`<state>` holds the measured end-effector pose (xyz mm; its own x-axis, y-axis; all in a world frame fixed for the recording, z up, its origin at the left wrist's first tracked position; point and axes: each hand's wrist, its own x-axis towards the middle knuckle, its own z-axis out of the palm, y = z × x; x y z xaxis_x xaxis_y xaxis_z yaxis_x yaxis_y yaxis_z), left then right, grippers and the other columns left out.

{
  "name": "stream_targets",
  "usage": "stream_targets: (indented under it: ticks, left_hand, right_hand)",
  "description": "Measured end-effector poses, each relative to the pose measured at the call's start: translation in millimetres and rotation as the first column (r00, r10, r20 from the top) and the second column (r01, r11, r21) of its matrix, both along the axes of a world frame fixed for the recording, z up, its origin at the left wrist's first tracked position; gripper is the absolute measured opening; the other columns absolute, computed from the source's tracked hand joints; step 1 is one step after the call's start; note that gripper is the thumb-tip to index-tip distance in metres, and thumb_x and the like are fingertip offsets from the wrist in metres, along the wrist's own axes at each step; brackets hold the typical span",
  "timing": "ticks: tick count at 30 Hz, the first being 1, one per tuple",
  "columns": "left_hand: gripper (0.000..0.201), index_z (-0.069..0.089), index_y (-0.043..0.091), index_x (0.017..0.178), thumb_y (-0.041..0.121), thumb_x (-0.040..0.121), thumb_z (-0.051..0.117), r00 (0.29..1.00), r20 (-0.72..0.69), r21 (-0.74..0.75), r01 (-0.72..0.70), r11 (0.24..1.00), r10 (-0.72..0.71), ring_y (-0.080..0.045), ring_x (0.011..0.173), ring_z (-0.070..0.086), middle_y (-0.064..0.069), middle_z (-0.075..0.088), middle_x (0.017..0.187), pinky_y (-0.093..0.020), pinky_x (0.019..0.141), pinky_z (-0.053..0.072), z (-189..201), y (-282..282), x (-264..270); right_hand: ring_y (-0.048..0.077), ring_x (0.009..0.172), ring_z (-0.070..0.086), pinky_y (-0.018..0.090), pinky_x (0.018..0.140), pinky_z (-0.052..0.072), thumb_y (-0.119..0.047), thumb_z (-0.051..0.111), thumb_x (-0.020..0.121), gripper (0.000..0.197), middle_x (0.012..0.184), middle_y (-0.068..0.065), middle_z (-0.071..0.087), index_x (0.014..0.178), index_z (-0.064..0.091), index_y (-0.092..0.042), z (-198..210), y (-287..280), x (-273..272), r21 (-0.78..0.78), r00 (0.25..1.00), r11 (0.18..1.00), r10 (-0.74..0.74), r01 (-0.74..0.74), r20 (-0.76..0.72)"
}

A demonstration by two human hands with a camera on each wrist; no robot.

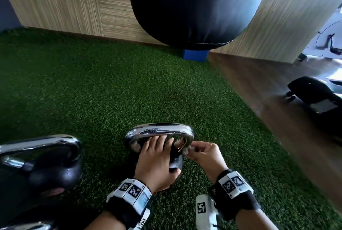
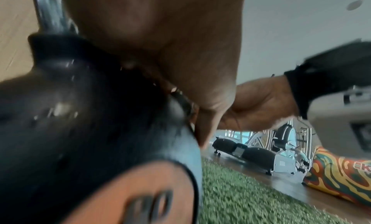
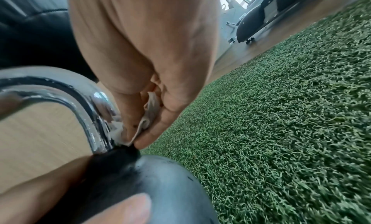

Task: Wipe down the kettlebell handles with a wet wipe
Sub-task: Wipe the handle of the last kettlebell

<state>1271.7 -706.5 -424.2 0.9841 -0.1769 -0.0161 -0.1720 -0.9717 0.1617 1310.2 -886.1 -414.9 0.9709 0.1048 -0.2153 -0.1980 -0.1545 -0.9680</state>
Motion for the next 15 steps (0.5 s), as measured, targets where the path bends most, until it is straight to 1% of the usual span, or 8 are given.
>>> stream_targets:
  ticks: [2, 3, 6, 8, 9, 11, 13, 15]
  left_hand:
    - [0.081, 0.013, 0.021, 0.161, 0.046, 0.095, 0.052, 0.996, -0.08, -0.052, 0.029, 0.998, -0.033, -0.024, 0.157, 0.011, -0.004, 0.012, 0.17, -0.043, 0.129, 0.009, 12.3, 5.2, -1.5]
    - [0.072, 0.023, 0.02, 0.16, 0.038, 0.097, 0.053, 0.994, -0.103, -0.101, 0.026, 0.995, -0.037, -0.023, 0.155, 0.021, -0.003, 0.018, 0.169, -0.04, 0.127, 0.018, 19.4, 7.5, -2.3]
    - [0.026, 0.07, 0.023, 0.119, 0.031, 0.1, 0.055, 1.0, -0.004, -0.256, 0.003, 0.967, -0.004, -0.01, 0.099, 0.07, 0.002, 0.071, 0.122, -0.029, 0.085, 0.059, 47.0, 14.2, -2.9]
    - [0.023, 0.077, 0.026, 0.106, 0.035, 0.101, 0.056, 1.0, 0.017, -0.41, -0.009, 0.912, 0.017, -0.002, 0.074, 0.07, 0.007, 0.079, 0.098, -0.02, 0.063, 0.056, 62.6, 15.3, -2.8]
    - [0.022, 0.077, 0.028, 0.107, 0.036, 0.102, 0.057, 1.0, 0.002, -0.5, -0.012, 0.866, 0.014, -0.001, 0.072, 0.07, 0.009, 0.079, 0.096, -0.018, 0.064, 0.056, 67.3, 14.0, -2.3]
    - [0.02, 0.077, 0.029, 0.11, 0.035, 0.101, 0.06, 0.993, -0.113, -0.735, -0.056, 0.676, -0.04, -0.006, 0.083, 0.074, 0.009, 0.08, 0.099, -0.024, 0.074, 0.061, 72.2, 9.8, -1.2]
    - [0.021, 0.076, 0.026, 0.113, 0.032, 0.098, 0.062, 0.935, -0.305, -0.901, -0.221, 0.373, -0.182, -0.014, 0.095, 0.076, 0.003, 0.08, 0.104, -0.037, 0.086, 0.063, 76.7, 5.4, -1.1]
    - [0.029, 0.075, 0.022, 0.116, 0.033, 0.091, 0.064, 0.883, -0.353, -0.934, -0.314, 0.171, -0.309, -0.015, 0.1, 0.076, 0.002, 0.079, 0.108, -0.031, 0.083, 0.063, 77.5, 4.9, -1.7]
  right_hand:
    - [0.028, 0.097, 0.075, 0.042, 0.088, 0.06, -0.019, 0.086, 0.074, 0.024, 0.097, 0.007, 0.079, 0.096, 0.08, -0.009, -1.9, -7.7, -3.3, -0.025, 1.0, 1.0, 0.009, -0.009, 0.0]
    - [0.026, 0.098, 0.075, 0.044, 0.09, 0.06, -0.03, 0.089, 0.071, 0.032, 0.099, 0.005, 0.079, 0.096, 0.08, -0.013, -1.0, -14.3, -6.0, -0.055, 0.999, 0.998, 0.035, -0.036, -0.003]
    - [0.023, 0.106, 0.072, 0.04, 0.094, 0.059, -0.053, 0.093, 0.056, 0.06, 0.109, 0.004, 0.077, 0.104, 0.08, -0.02, 8.6, -34.5, -15.9, 0.008, 0.983, 0.986, 0.168, -0.167, -0.074]
    - [0.027, 0.112, 0.07, 0.038, 0.097, 0.057, -0.045, 0.092, 0.063, 0.059, 0.116, 0.009, 0.075, 0.111, 0.077, -0.015, 22.3, -40.6, -22.8, 0.146, 0.97, 0.962, 0.239, -0.229, -0.049]
    - [0.027, 0.112, 0.07, 0.036, 0.097, 0.057, -0.042, 0.092, 0.065, 0.057, 0.116, 0.011, 0.075, 0.113, 0.076, -0.015, 30.8, -40.4, -26.0, 0.172, 0.97, 0.956, 0.242, -0.239, 0.002]
    - [0.02, 0.103, 0.072, 0.028, 0.089, 0.058, -0.041, 0.094, 0.06, 0.06, 0.109, 0.012, 0.076, 0.111, 0.076, -0.016, 47.3, -36.1, -32.0, 0.18, 0.972, 0.959, 0.199, -0.22, 0.128]
    - [0.016, 0.089, 0.073, 0.022, 0.078, 0.058, -0.036, 0.095, 0.058, 0.057, 0.099, 0.013, 0.077, 0.107, 0.076, -0.014, 60.9, -29.8, -36.7, 0.201, 0.963, 0.957, 0.165, -0.209, 0.214]
    - [0.014, 0.08, 0.07, 0.021, 0.07, 0.057, -0.031, 0.095, 0.059, 0.051, 0.092, 0.013, 0.077, 0.102, 0.074, -0.014, 70.2, -23.7, -39.1, 0.196, 0.956, 0.963, 0.132, -0.187, 0.264]
